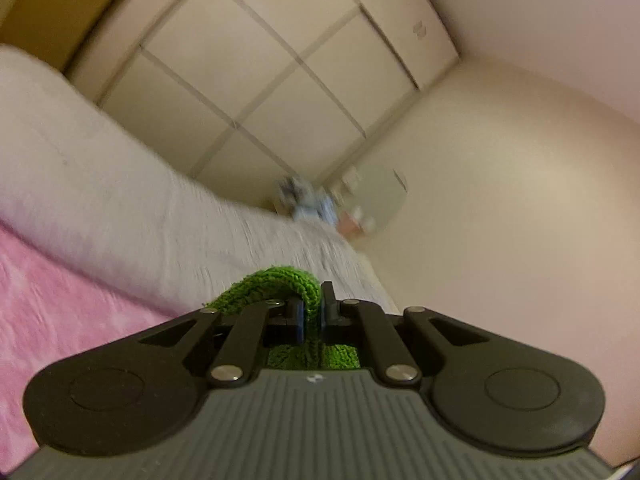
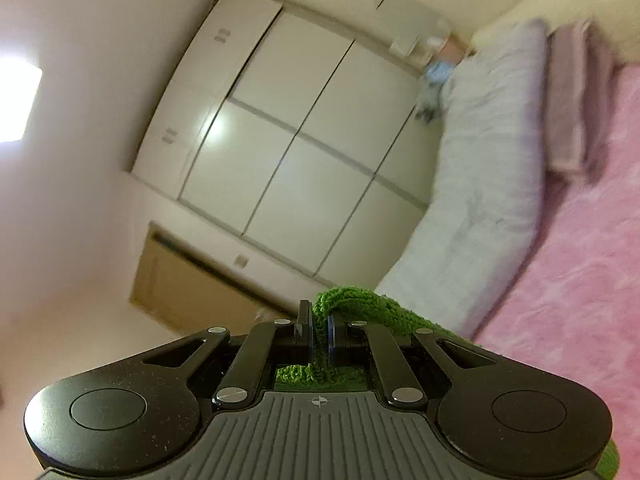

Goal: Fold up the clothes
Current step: 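Grasp the vest hem with the right gripper, lift and lay it flat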

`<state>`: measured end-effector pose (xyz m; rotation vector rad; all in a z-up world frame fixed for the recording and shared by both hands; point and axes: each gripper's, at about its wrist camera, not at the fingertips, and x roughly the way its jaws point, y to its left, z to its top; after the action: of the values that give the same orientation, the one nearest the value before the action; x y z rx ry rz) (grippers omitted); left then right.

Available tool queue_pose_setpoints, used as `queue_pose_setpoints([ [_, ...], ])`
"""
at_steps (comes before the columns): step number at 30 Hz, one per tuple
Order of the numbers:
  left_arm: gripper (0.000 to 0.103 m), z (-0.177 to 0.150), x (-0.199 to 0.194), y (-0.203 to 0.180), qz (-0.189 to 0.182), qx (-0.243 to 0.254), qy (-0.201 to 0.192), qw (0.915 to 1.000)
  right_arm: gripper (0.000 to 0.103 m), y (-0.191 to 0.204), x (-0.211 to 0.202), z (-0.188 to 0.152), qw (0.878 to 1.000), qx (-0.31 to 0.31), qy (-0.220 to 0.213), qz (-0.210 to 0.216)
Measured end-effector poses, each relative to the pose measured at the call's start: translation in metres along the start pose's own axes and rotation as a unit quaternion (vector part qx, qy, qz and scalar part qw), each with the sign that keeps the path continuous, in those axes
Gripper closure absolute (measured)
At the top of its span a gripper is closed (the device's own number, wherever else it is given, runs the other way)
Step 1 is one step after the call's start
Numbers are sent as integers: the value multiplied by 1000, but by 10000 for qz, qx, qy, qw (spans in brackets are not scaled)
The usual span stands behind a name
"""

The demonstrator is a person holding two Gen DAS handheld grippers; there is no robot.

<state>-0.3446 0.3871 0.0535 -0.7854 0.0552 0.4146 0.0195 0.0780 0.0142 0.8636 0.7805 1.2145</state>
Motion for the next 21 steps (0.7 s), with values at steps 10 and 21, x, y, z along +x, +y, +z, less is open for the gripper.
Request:
queue_pose_setpoints([
  [10, 99, -45, -85, -34, 547, 256, -520, 9968, 98, 30, 16, 17, 9857, -994, 990, 930],
  [21, 98, -272, -139, 92, 3476, -1443, 1669, 9113, 65, -166, -52, -89, 8726, -364, 4070, -2674],
])
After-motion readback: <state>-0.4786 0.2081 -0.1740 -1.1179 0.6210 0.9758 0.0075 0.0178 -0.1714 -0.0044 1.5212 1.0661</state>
